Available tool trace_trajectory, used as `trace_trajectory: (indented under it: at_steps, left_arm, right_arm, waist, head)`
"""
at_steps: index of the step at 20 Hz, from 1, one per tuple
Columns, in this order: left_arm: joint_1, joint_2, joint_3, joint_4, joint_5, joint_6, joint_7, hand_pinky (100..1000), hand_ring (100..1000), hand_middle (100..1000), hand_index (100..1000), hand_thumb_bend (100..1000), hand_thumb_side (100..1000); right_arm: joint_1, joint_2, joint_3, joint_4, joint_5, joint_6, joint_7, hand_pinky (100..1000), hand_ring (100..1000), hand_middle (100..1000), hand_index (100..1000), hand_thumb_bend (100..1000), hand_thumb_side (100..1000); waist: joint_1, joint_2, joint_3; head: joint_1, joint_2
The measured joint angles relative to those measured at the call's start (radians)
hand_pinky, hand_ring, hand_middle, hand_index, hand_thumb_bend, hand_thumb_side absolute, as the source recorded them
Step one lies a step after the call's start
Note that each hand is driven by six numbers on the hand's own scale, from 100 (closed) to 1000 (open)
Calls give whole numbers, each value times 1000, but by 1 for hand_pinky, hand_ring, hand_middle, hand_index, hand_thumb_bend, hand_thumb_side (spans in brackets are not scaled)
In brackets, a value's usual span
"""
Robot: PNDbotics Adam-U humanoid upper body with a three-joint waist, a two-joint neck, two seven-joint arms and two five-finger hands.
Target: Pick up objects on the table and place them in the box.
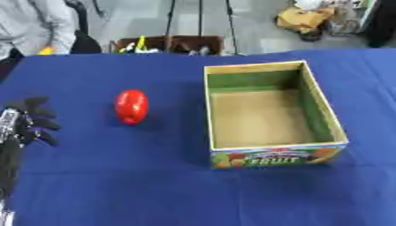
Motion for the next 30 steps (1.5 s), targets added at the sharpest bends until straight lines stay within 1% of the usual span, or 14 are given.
trace_trajectory:
  at_steps: [1,3,6,9,11,13,18,21,23,26,30]
  left_arm:
    - [0,0,0,0,0,-7,3,430,567,591,813,100,995]
    - [-2,3,1,0,-19,-32,12,437,574,609,827,100,939]
    - [-7,40,5,0,-136,-102,27,442,578,619,835,100,873]
    - [-14,113,-3,0,-260,-165,36,449,583,621,835,100,829]
    - [-30,177,-16,0,-309,-193,44,454,586,621,833,100,808]
    - [-52,244,-30,0,-336,-210,51,459,590,623,833,100,795]
    - [-122,398,-79,1,-353,-231,37,473,602,646,847,100,793]
    - [-178,469,-113,38,-337,-250,-2,473,602,657,860,100,789]
    - [-215,506,-133,82,-312,-269,-36,477,606,665,873,100,782]
    - [-274,552,-160,158,-284,-307,-93,496,621,698,932,100,798]
    - [-357,589,-191,273,-274,-368,-186,514,635,717,937,100,811]
  right_arm:
    - [0,0,0,0,0,0,0,335,299,350,516,100,810]
    - [0,0,0,0,0,0,0,335,299,350,516,100,811]
    - [0,0,0,0,0,0,0,335,298,349,516,100,811]
    - [0,0,1,0,0,1,2,335,298,349,516,100,812]
    - [0,0,2,0,0,2,4,335,298,349,516,100,813]
    - [1,0,4,0,0,2,6,335,298,349,516,100,814]
    - [4,-1,9,0,0,-1,10,335,297,348,516,100,815]
    - [7,-2,13,0,0,-3,13,334,296,348,516,100,817]
    - [8,-2,14,0,0,-5,15,334,296,348,516,100,817]
    - [8,-3,18,0,0,-6,19,334,295,347,515,100,817]
    - [9,-4,20,0,0,-6,24,333,295,346,515,100,818]
  waist:
    - [0,0,0]
    - [1,0,0]
    - [2,0,0]
    - [5,0,-3]
    - [7,0,-7]
    - [7,-1,-11]
    - [7,-3,-20]
    - [8,-5,-25]
    - [8,-5,-28]
    - [10,-5,-32]
    - [12,-5,-39]
  head:
    - [0,0]
    - [-2,0]
    - [-9,0]
    - [-14,1]
    - [-19,1]
    - [-20,3]
    - [-20,13]
    - [-16,18]
    - [-14,18]
    - [-10,18]
    - [-5,18]
